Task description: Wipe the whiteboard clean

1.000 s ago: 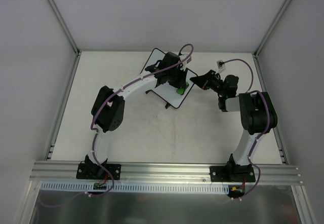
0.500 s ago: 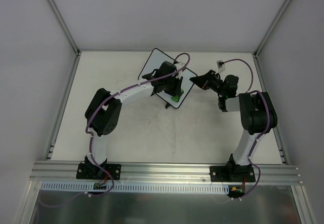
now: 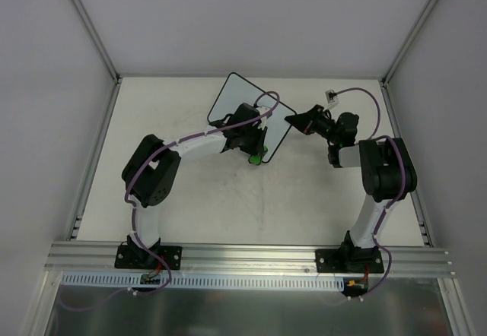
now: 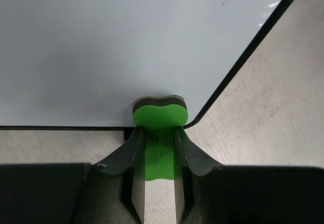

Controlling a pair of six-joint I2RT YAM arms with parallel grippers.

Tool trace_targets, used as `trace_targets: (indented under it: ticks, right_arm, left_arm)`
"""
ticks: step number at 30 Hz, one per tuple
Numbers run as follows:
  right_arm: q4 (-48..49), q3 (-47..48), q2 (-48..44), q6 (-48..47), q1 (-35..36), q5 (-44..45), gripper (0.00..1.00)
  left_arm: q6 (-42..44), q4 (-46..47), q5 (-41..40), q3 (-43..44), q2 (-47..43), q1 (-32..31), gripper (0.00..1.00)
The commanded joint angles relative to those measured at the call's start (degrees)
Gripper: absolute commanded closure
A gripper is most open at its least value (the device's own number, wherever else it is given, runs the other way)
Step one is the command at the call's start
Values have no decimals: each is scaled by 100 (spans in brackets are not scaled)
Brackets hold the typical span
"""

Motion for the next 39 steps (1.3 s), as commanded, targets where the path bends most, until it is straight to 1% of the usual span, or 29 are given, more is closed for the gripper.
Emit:
trace_targets:
  ticks: [1, 5, 7, 10, 14, 17, 23, 28, 31, 39]
  right_arm:
    - [1682, 236, -348, 176, 196, -550, 100]
    - [1682, 219, -357, 176, 187, -541, 100]
    - [1691, 219, -357, 176, 187, -550, 100]
    - [1682, 210, -366, 167, 187, -550, 100]
    - [1682, 201, -375, 167, 187, -559, 100]
    - [1682, 201, -383, 167, 187, -559, 100]
    - [1682, 192, -383, 167, 187, -567, 100]
    - [1682, 201, -383, 167, 187, -559, 100]
    - [1682, 210, -375, 167, 187, -559, 100]
    - [1691, 219, -357, 176, 187, -559, 100]
  left_arm:
    - [7, 56, -362, -85, 54, -31, 100]
    - [130, 47, -397, 266, 132, -5, 100]
    - [165, 38, -292, 442, 229, 13, 100]
    - [227, -67, -195, 907, 378, 48, 100]
    - [315, -321, -72, 1863, 703, 92, 100]
    - [333, -445, 78, 2383, 967, 127, 100]
    - [394, -656, 69, 2859, 1187, 127, 100]
    - [456, -726, 78, 2816, 1196, 127, 100]
    - [429, -726, 122, 2640, 1161, 127, 100]
    - [368, -709, 78, 1824, 916, 13, 100]
